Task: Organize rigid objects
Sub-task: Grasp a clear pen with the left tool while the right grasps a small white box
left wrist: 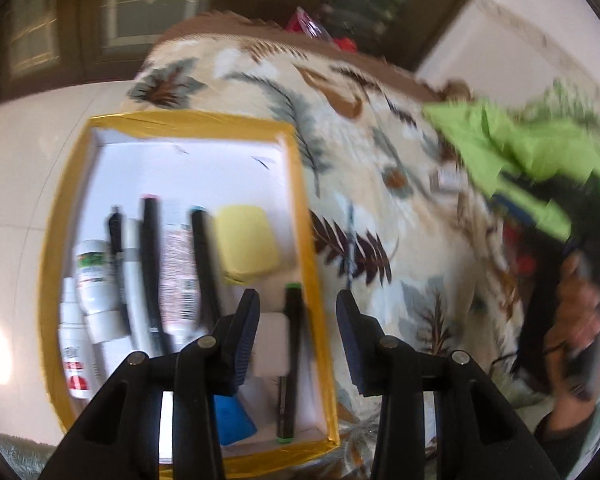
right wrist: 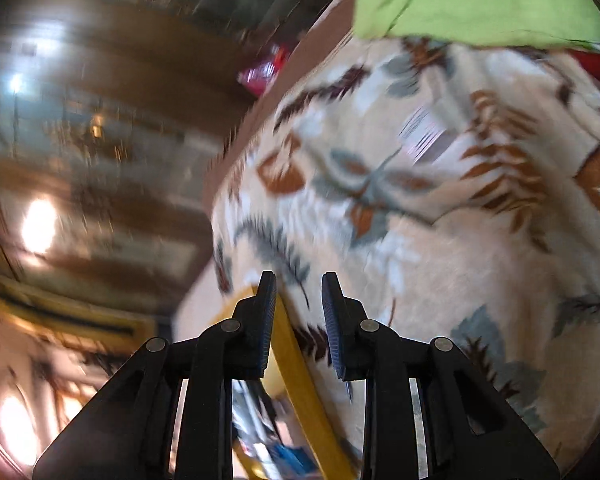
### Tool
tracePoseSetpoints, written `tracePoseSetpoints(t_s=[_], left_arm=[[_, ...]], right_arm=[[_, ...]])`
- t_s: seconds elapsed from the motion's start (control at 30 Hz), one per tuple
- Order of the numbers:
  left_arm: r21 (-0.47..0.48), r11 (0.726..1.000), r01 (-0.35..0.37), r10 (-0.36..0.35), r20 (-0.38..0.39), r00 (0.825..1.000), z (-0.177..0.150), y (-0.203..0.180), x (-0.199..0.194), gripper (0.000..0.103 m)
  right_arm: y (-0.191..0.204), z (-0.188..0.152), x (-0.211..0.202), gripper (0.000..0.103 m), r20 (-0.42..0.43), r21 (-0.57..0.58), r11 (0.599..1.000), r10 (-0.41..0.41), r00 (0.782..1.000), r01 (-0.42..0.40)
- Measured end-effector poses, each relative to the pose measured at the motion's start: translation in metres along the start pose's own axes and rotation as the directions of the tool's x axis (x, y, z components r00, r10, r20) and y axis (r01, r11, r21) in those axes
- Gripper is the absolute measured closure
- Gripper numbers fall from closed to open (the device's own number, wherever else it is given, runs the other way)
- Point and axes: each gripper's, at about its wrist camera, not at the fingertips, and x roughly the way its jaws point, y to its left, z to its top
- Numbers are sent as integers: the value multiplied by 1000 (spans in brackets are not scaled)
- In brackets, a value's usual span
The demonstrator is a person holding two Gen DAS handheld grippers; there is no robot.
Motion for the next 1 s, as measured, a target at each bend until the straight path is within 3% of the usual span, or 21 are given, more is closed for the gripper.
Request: tracePoseSetpoints(t_s=[0.1, 0.23, 0.37, 0.47, 0.57, 0.63, 0.7, 0.83, 1.0], left_arm=[[69, 997, -34, 37, -50, 998, 6, -28, 24, 60], [72, 996, -44, 53, -131, 990, 19, -52, 63, 59], [86, 992, -94, 111, -208, 972, 29, -70, 104, 60], [130, 979, -158, 183, -211, 960, 34, -79, 126, 61], [107, 978, -178, 199, -231, 952, 38, -73, 142, 73], [125, 967, -223, 245, -203, 948, 41, -73, 145, 84], [137, 969, -207, 233, -209, 950, 41, -73, 147, 96], [170, 964, -203, 236, -206, 950, 33, -75, 142, 96], [97, 991, -92, 112, -229, 967, 24, -62, 109, 96]], right_arm=[[-17, 14, -22, 65, 80, 72, 997, -21, 997, 15], [-40, 27, -35, 65, 125, 148, 989, -29, 992, 10], [-52, 32, -38, 65, 117, 162, 987, -33, 993, 14], [-51, 34, -31, 65, 97, 138, 990, -26, 995, 13], [-51, 34, -23, 65, 58, 104, 995, -10, 998, 4], [-54, 33, -17, 65, 45, 99, 995, -7, 999, 2], [-56, 33, -13, 65, 32, 99, 995, -5, 999, 2], [-61, 33, -11, 65, 20, 111, 994, -10, 1000, 8], [-57, 31, -10, 65, 9, 105, 994, -2, 1000, 1]])
